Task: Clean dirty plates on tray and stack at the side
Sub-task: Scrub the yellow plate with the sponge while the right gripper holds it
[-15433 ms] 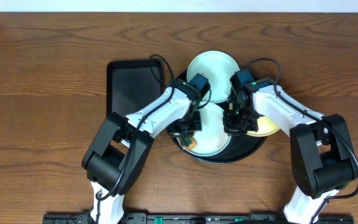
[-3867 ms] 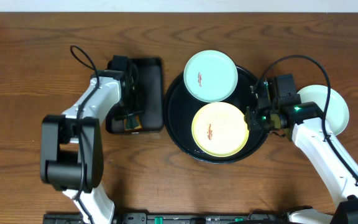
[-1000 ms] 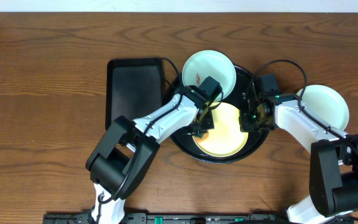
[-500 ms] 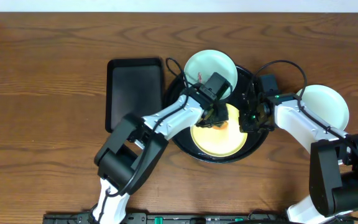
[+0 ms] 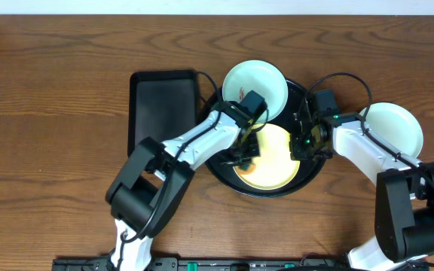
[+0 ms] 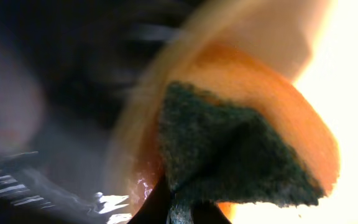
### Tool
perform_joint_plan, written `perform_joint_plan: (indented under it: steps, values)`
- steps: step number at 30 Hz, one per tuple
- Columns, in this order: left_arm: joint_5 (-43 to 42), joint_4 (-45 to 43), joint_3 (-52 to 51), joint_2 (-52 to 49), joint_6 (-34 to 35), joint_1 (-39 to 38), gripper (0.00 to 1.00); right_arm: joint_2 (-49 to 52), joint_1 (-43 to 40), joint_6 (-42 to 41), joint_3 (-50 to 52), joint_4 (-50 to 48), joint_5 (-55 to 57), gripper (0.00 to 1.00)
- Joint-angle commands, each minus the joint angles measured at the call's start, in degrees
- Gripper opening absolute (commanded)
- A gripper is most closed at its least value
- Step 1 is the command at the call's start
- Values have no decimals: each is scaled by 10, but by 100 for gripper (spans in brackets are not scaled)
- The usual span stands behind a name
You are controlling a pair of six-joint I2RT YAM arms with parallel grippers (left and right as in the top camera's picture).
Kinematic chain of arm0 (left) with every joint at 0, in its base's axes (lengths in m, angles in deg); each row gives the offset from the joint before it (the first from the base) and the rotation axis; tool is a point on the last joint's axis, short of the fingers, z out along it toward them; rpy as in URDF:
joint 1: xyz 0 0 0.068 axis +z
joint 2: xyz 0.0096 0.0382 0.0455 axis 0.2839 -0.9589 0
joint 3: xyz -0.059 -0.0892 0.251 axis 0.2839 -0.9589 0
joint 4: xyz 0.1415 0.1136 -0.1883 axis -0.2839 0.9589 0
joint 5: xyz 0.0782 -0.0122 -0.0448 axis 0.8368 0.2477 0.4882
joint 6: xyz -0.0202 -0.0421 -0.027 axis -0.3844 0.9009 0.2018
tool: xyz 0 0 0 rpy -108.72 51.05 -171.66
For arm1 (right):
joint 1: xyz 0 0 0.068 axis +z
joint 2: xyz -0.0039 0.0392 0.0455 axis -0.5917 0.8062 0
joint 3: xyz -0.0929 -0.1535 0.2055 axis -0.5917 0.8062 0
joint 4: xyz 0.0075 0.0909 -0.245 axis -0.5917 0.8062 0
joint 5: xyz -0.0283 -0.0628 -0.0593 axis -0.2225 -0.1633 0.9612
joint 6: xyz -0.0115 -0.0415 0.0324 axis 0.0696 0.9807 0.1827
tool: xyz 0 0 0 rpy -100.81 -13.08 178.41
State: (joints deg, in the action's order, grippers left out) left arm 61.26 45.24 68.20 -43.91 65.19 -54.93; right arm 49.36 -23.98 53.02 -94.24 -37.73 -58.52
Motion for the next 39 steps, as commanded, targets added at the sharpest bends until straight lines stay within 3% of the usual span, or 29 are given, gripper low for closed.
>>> perform_joint_plan:
  steps: [1, 5, 15, 23, 27, 31, 39]
  values:
    - [216, 31, -17, 35, -37, 7, 8, 24, 5, -7, 8, 2, 46, 1]
    - [328, 14, -17, 92, -83, 1, 8, 24, 5, -6, 8, 2, 46, 1]
    - [323, -8, -17, 178, -99, 12, 10, 24, 5, -6, 8, 2, 46, 1]
    - [321, 19, -17, 187, -91, 55, 10, 24, 5, -5, 8, 2, 46, 1]
    - [182, 5, -19, 182, -95, 90, 8, 24, 5, -4, 8, 2, 46, 1]
    - [52, -61, -41, 156, -93, 76, 8, 24, 5, -4, 8, 2, 46, 1]
    - [31, -147, -60, 63, -80, -10, 8, 24, 5, -4, 8, 3, 46, 1]
